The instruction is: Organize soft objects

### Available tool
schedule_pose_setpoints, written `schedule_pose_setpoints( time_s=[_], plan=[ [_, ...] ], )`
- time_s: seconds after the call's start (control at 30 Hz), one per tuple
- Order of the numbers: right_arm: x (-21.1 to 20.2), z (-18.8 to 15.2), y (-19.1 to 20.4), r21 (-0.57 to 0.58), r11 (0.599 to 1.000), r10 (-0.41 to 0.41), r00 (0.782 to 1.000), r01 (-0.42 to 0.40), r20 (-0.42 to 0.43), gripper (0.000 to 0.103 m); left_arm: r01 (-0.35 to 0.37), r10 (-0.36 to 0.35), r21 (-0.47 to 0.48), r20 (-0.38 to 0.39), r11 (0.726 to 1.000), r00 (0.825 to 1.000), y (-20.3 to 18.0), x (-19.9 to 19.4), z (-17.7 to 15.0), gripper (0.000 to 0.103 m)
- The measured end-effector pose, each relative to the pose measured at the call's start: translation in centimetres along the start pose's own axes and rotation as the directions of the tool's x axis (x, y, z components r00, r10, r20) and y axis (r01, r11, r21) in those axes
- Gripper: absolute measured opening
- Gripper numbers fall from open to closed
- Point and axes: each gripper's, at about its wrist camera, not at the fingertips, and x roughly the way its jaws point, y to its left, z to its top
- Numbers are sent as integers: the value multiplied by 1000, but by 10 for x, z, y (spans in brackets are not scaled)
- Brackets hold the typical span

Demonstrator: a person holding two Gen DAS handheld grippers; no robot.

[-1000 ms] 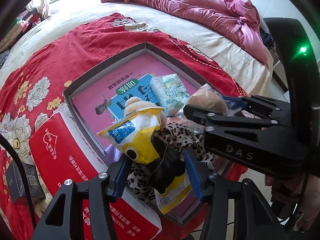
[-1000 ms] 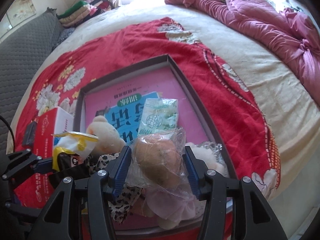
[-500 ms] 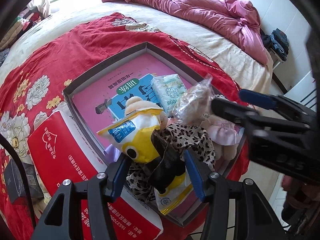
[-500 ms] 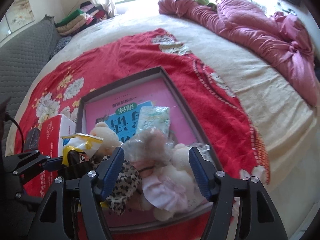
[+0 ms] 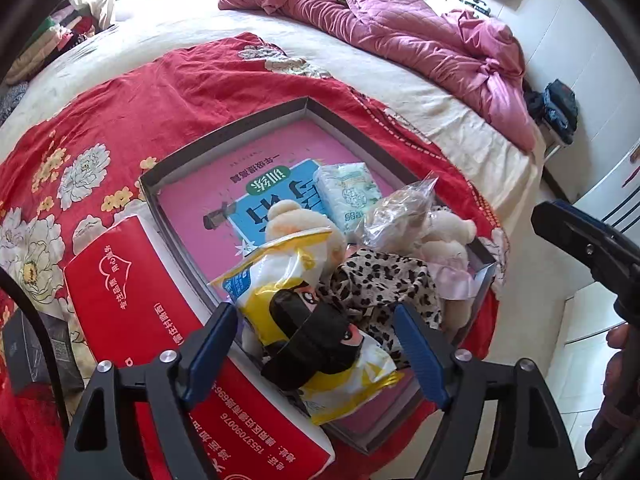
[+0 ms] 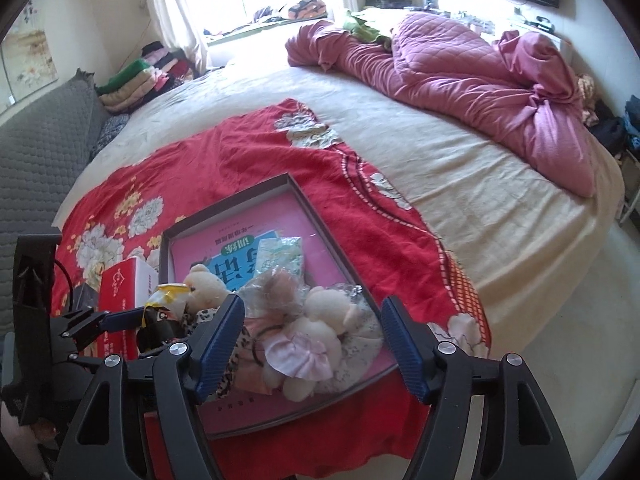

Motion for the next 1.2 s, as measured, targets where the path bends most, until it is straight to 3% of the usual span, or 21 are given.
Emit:
schedule_pose_setpoints(
  time_s=[0.07, 0.2, 0.43, 0.73, 1.03, 1.2],
  plan=[
    [-2, 0, -1, 7, 1000, 2, 1000, -2, 3, 73, -7, 7, -1, 17, 1000, 1000, 0, -5, 1, 88],
    [-10, 0, -1, 8, 1000, -2, 1000, 1, 17, 73, 4, -4, -6, 60, 1000, 998, 0, -20, 4, 88],
    [-35, -7, 5, 3, 1000, 0, 998, 0, 55, 74, -57, 54, 20, 140, 998, 989, -4, -58, -2, 92],
    [-78, -48, 20, 2, 1000, 5, 993, -6, 115, 78, -137, 127, 47, 174, 989, 976, -13, -99, -37, 92],
    [-105, -95, 45, 13, 999, 45, 993, -46, 110, 78, -126, 115, 40, 214, 991, 970, -15, -135, -72, 92],
    [-118, -118, 63, 16, 1000, 16, 992, -18, 124, 78, -135, 123, 42, 206, 990, 971, -14, -143, -93, 92]
  ],
)
